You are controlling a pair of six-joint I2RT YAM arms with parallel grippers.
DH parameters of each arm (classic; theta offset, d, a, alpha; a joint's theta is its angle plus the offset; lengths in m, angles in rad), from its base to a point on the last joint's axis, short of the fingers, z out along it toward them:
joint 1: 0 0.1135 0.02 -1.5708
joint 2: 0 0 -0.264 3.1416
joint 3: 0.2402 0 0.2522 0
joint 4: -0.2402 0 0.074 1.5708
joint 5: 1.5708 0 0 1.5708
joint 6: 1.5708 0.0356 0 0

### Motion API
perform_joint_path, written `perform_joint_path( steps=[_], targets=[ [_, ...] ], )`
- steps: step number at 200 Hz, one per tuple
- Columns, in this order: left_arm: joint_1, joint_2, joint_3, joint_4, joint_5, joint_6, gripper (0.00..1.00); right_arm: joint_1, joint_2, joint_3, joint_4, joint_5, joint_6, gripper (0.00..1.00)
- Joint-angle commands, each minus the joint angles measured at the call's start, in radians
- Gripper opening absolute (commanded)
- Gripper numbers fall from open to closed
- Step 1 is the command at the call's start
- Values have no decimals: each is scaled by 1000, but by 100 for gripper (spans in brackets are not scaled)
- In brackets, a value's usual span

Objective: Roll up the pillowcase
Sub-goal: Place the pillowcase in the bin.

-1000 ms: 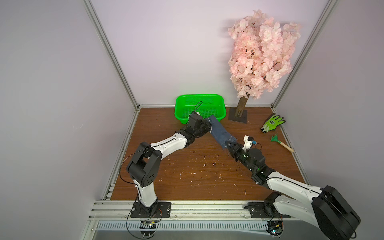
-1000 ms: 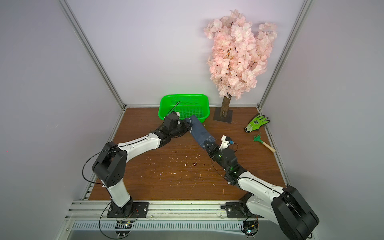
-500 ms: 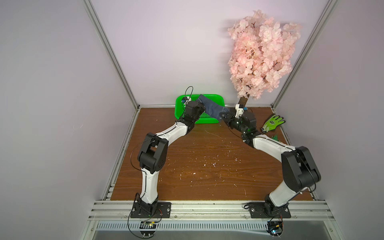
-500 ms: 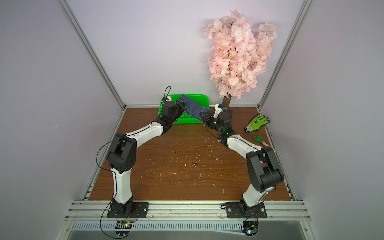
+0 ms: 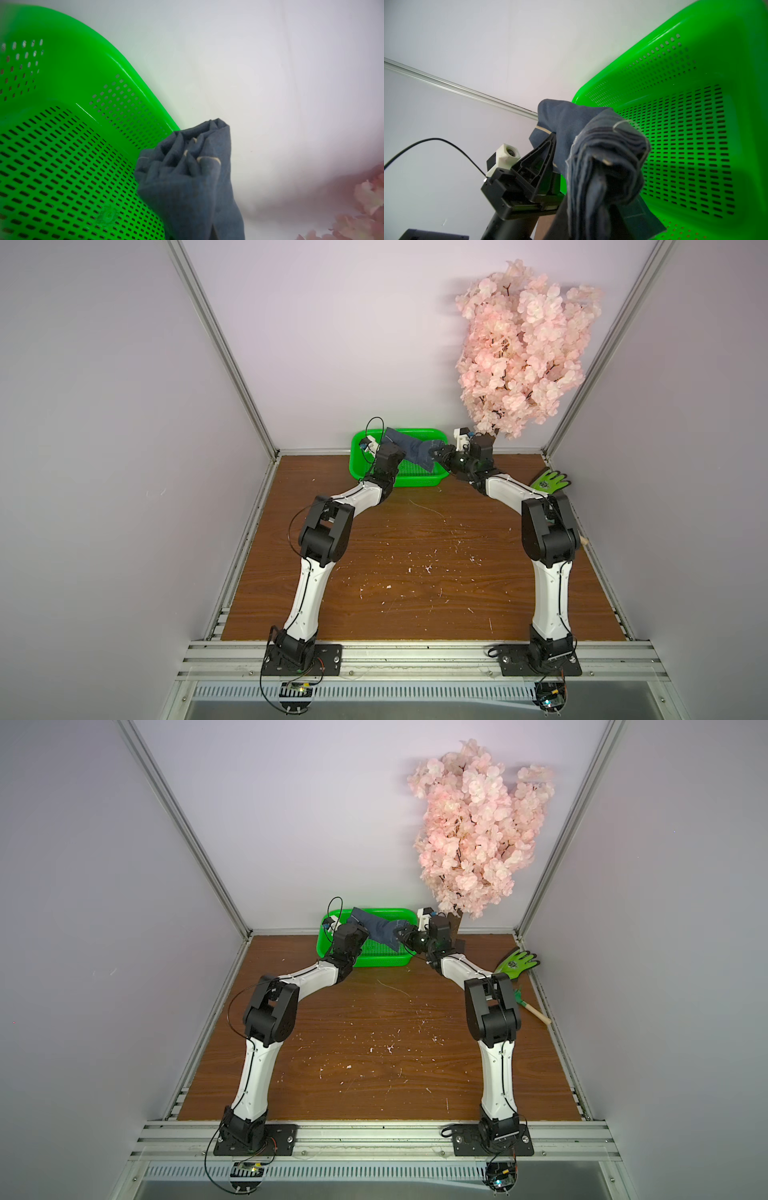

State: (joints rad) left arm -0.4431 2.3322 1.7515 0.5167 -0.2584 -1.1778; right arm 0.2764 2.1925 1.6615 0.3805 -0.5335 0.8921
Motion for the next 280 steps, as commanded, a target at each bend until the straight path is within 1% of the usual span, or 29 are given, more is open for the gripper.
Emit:
perform_joint_path(
  steps=[1,38,60,80,104,125,135,149,166,189,202,250,280],
  targets=[
    [-9,36,46,33,12,-30,7,-8,25,92,-6,-31,-75,24],
    [0,93,87,3,17,-72,10,-18,121,228,-85,-44,-128,24],
    [11,114,118,-82,35,-87,14,-22,164,308,-159,-40,-180,24],
    [17,118,104,-89,33,-112,19,-22,203,371,-216,-47,-219,23],
    [18,123,125,-106,29,-100,24,-19,229,415,-256,-66,-250,22],
    [25,131,143,-113,43,-95,24,-16,236,445,-285,-74,-285,21],
    [29,129,145,-128,48,-92,26,-15,238,450,-298,-78,-297,21],
    [33,121,144,-152,54,-76,33,-12,241,458,-324,-83,-322,21],
    [36,105,144,-202,54,-50,44,-9,246,466,-361,-93,-357,19],
    [41,70,125,-245,45,-25,55,-3,243,469,-398,-96,-396,18],
    [43,48,110,-260,40,-15,64,0,248,476,-419,-95,-410,18],
    [47,-25,42,-279,28,-7,78,9,281,564,-534,-43,-486,17],
    [47,-76,-22,-269,18,-31,80,9,289,580,-549,-32,-502,17]
  ],
)
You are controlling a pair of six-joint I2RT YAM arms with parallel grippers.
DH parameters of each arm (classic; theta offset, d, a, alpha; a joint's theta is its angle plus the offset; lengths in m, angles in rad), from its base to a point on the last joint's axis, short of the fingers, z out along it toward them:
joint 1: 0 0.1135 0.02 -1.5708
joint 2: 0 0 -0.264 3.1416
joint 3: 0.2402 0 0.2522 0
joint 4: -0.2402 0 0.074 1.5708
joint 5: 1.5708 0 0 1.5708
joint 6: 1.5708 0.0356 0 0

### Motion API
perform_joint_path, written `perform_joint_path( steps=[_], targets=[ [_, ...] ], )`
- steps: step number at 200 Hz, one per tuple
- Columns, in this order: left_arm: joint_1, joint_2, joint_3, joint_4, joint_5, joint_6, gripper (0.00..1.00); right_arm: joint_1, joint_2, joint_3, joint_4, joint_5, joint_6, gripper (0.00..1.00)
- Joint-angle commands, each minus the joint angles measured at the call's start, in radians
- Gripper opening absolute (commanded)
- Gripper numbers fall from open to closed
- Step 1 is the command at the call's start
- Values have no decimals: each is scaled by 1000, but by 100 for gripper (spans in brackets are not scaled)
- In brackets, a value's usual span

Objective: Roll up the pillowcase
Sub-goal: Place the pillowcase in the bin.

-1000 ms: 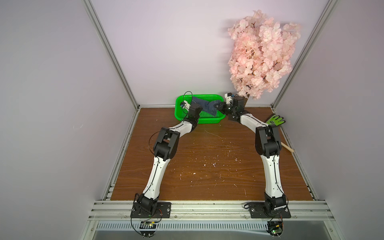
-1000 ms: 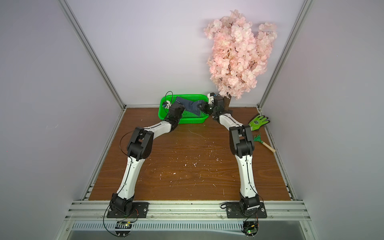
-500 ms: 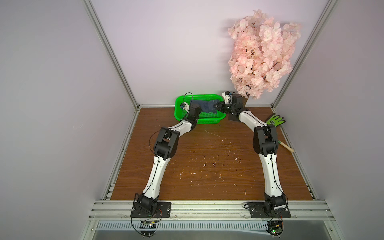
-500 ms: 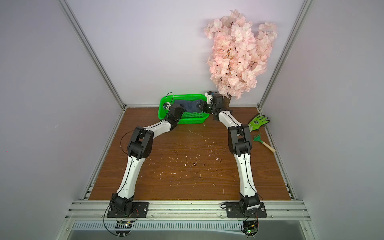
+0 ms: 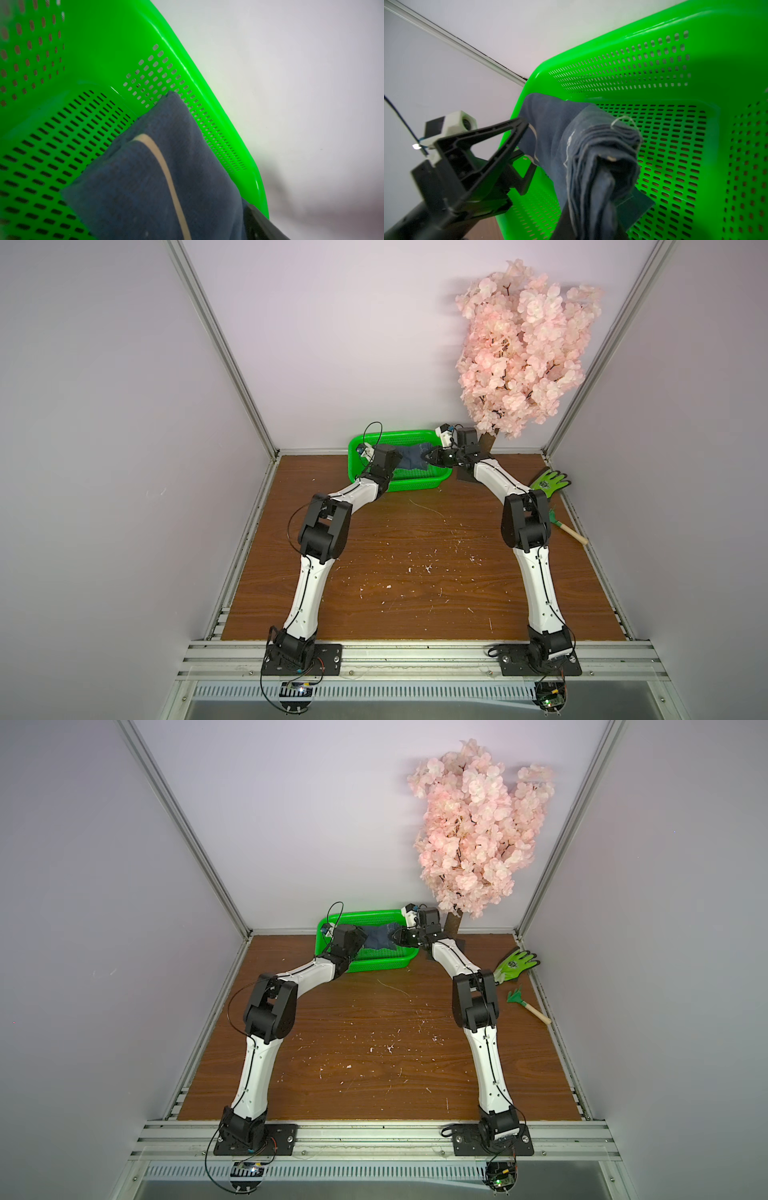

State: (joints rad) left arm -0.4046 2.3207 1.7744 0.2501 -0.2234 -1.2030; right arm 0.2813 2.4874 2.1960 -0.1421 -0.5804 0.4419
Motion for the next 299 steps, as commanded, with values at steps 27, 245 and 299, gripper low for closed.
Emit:
perform_joint_path(
  steps=[27,245,299],
  targets=[
    [11,-87,-79,-9,2,-24,82,7,1,72,-41,34,-63,16],
    [104,-54,146,-245,177,341,80,23,-17,138,-243,99,-262,48],
    [107,-71,140,-227,179,375,80,22,-77,179,-325,310,-323,72]
  ],
)
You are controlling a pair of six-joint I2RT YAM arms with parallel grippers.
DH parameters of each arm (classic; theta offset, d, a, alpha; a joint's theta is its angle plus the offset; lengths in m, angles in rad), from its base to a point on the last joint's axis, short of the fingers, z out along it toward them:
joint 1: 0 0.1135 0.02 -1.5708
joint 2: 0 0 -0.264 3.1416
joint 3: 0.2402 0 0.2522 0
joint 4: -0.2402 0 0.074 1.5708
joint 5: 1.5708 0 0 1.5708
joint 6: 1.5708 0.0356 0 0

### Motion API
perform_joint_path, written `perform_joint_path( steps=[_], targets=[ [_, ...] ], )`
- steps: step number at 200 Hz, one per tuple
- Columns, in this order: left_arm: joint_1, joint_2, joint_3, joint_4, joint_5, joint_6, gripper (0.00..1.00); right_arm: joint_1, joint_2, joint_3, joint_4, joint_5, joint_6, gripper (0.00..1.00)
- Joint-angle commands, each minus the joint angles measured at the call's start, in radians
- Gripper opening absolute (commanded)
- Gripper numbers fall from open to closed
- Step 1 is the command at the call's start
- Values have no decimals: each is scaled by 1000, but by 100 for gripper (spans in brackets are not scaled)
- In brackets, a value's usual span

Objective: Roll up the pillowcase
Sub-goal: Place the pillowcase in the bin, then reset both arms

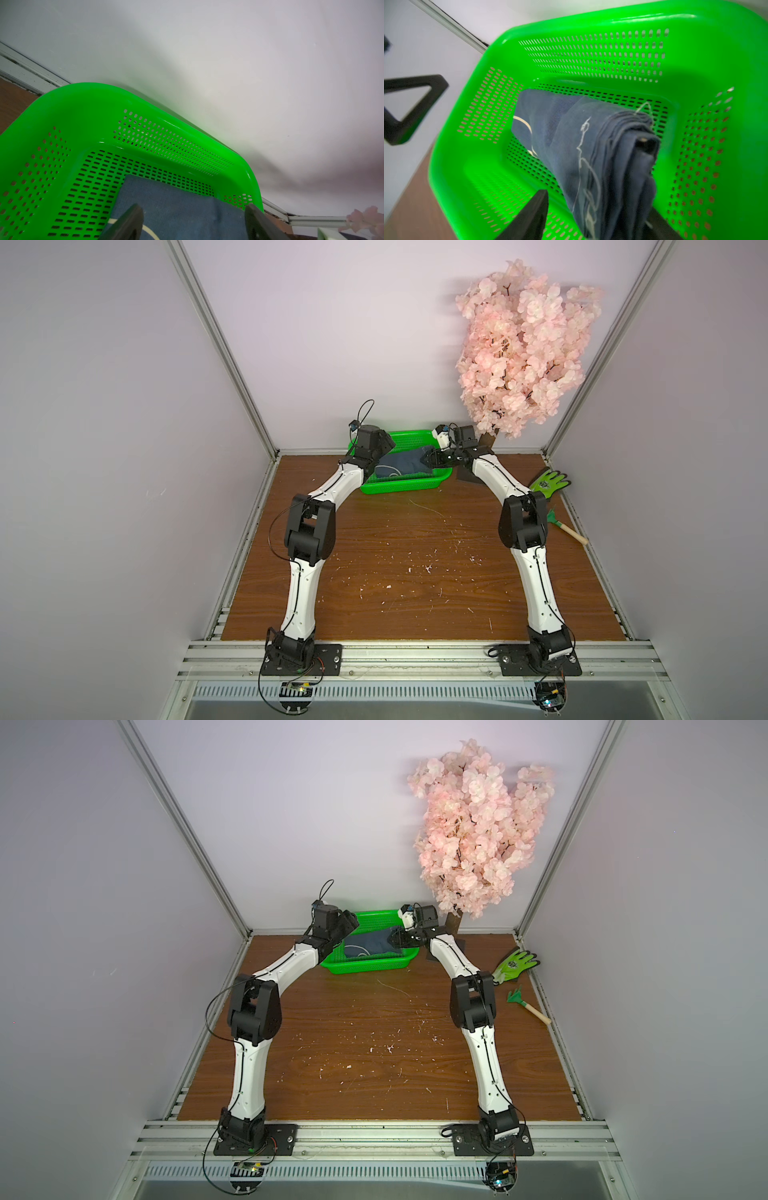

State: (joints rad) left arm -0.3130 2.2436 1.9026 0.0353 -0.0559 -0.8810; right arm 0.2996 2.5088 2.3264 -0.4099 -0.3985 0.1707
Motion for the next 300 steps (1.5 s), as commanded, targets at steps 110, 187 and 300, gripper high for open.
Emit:
perform_joint_path(
  steps=[110,187,300],
  targets=[
    [71,-191,-134,-46,13,289,81,8,-439,-360,73,181,-100,80],
    [87,-793,-922,167,-147,771,95,-81,-1092,-1351,652,306,-11,99],
    [236,-861,-1574,795,-154,862,99,-277,-1185,-1996,1392,551,-119,99]
  ],
)
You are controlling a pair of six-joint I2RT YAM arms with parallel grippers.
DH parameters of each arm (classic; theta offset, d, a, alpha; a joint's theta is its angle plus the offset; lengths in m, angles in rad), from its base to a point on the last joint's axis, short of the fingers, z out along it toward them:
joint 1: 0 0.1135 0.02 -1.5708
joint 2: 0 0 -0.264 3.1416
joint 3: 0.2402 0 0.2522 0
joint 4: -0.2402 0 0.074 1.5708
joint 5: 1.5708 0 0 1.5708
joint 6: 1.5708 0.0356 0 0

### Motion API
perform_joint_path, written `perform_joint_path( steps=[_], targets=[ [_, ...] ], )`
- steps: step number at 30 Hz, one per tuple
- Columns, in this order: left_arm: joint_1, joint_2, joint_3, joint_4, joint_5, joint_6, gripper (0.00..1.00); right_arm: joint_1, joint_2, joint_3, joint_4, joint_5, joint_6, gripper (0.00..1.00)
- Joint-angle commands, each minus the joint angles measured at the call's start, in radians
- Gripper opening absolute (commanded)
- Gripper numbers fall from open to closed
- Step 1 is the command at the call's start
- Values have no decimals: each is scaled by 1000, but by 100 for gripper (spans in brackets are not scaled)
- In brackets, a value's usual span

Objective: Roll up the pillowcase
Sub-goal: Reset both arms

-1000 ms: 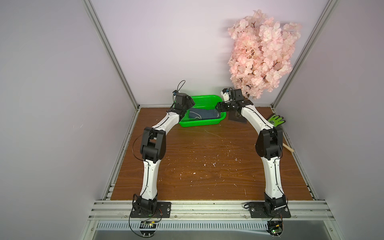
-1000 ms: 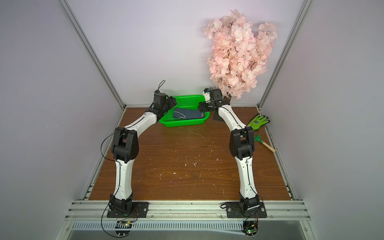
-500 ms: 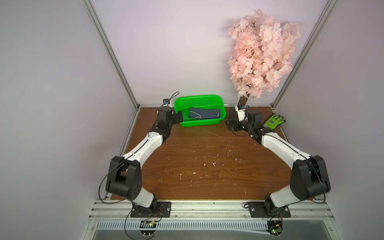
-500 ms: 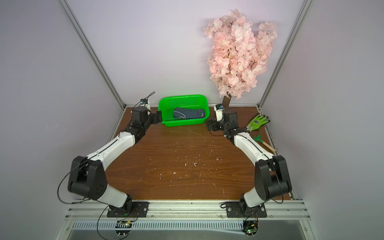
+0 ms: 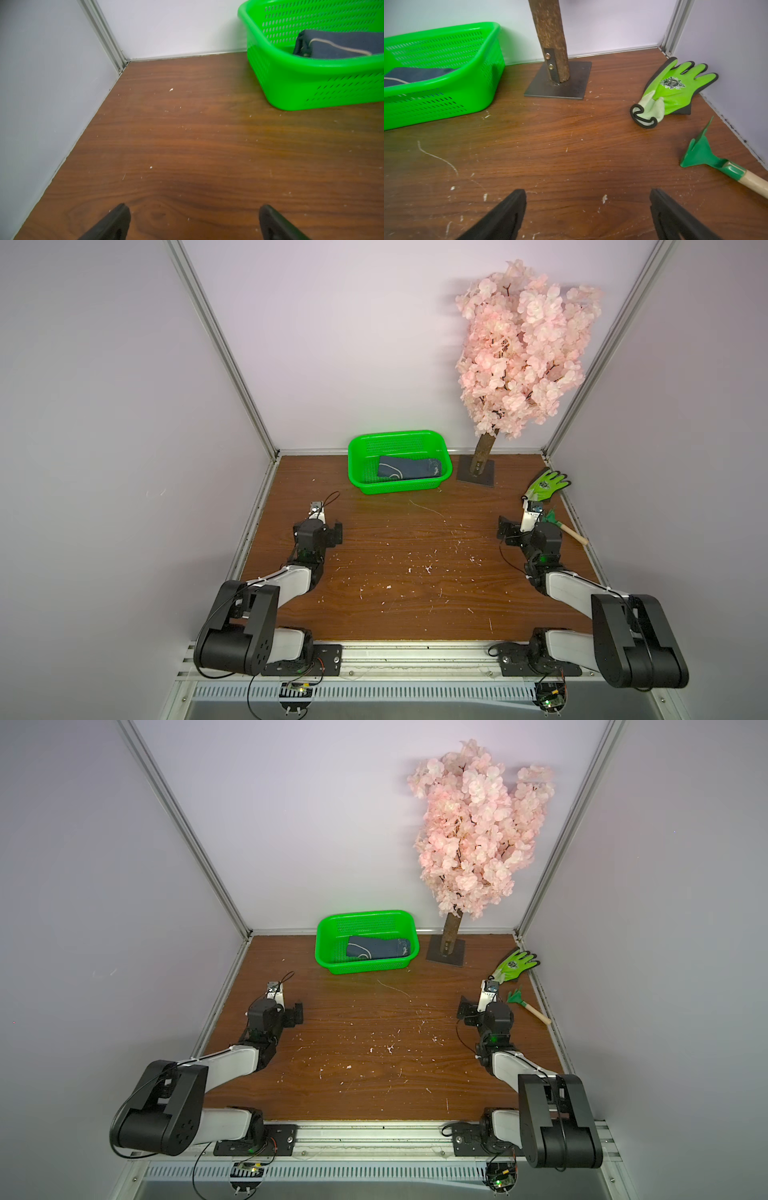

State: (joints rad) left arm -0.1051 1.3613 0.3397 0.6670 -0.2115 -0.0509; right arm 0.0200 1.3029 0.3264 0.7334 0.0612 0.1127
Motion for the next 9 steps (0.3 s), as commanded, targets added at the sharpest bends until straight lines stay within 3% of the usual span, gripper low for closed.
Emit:
perform_joint_path(
  steps=[1,9],
  targets=[
    [28,22,-11,164,2,32,100,3,22,2,254,92,-61,99],
    [41,38,-10,195,22,43,99,36,12,-77,324,114,-92,99]
  ],
)
